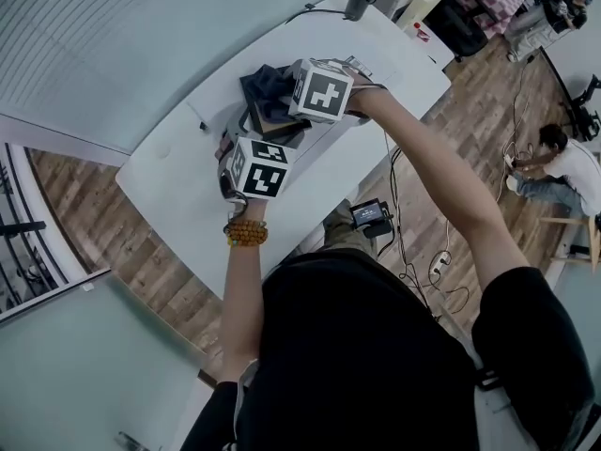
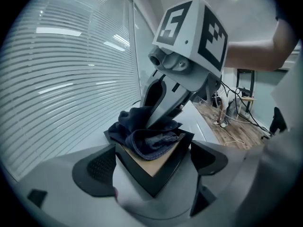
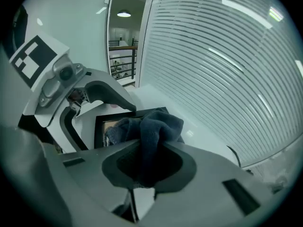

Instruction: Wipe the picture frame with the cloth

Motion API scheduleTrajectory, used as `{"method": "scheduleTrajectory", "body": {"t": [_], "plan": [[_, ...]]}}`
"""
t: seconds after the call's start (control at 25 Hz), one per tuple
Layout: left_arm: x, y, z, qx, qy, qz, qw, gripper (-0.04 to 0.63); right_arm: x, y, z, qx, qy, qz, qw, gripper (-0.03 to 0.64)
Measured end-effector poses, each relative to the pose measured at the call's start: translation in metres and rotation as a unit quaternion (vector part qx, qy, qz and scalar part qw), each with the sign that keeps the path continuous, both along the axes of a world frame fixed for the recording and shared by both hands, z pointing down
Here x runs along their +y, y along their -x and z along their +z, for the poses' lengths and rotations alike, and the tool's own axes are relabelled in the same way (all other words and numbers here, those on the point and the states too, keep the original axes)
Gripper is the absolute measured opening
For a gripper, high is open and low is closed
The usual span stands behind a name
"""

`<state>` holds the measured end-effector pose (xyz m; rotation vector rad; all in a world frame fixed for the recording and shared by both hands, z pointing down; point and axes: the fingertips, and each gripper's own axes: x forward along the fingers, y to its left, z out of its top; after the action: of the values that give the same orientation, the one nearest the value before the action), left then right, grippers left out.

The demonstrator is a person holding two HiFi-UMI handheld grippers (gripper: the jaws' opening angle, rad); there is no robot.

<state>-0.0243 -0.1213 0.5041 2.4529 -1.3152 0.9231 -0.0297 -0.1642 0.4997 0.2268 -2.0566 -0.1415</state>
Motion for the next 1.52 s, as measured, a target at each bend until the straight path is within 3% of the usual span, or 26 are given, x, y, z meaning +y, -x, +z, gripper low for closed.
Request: {"method": "scheduleTrajectory", "body": {"t": [0.24, 0.52, 0.64, 0.8, 0.92, 1.12, 1.24, 1.4, 1.52], "plan": [[0.0, 0.001, 0.001, 0.0, 0.001, 0.001, 1.0, 0.501, 0.036, -0.003, 0.002, -0.016, 0.071, -0.01, 0.997, 0.044], [0.0, 0.001, -0.001, 0.0, -0.003, 0.001, 1.0, 0.5, 0.051, -0.006, -0.003, -0.075, 0.096, 0.024, 0.992, 0.044], [0.002, 0.0, 0.0, 0.001, -0.001, 0.0, 1.0, 0.5, 0.059, -0.008, -0.006, -0.067, 0.072, -0.009, 0.995, 0.044], [0.001, -0.002, -0.002, 0.002, -0.002, 0.001, 1.0, 0.5, 0.046, -0.008, -0.026, -0.042, -0.019, -0.075, 0.996, 0.046], [-0.001, 0.0, -0.001, 0.0, -0.002, -0.001, 1.0, 0.5, -0.002, 0.001, -0.042, -0.076, -0.079, -0.011, 0.994, 0.048], [0.004, -0.004, 0.0, 0.001, -0.003, -0.003, 1.0, 0.5, -0.02, -0.002, -0.001, -0.021, -0.126, 0.016, 0.992, 0.046], [0.006, -0.004, -0.001, -0.001, -0.003, -0.002, 1.0, 0.5, -0.008, -0.003, -0.001, -0.025, -0.113, 0.044, 0.992, 0.043], [0.005, 0.015, 0.002, -0.012, -0.004, -0.02, 0.9997, 0.5, 0.003, 0.002, 0.001, -0.002, -0.084, 0.045, 0.995, 0.043], [0.004, 0.001, 0.006, -0.005, -0.002, -0.008, 1.0, 0.5, 0.012, -0.011, 0.005, 0.012, -0.067, 0.055, 0.996, 0.042]]}}
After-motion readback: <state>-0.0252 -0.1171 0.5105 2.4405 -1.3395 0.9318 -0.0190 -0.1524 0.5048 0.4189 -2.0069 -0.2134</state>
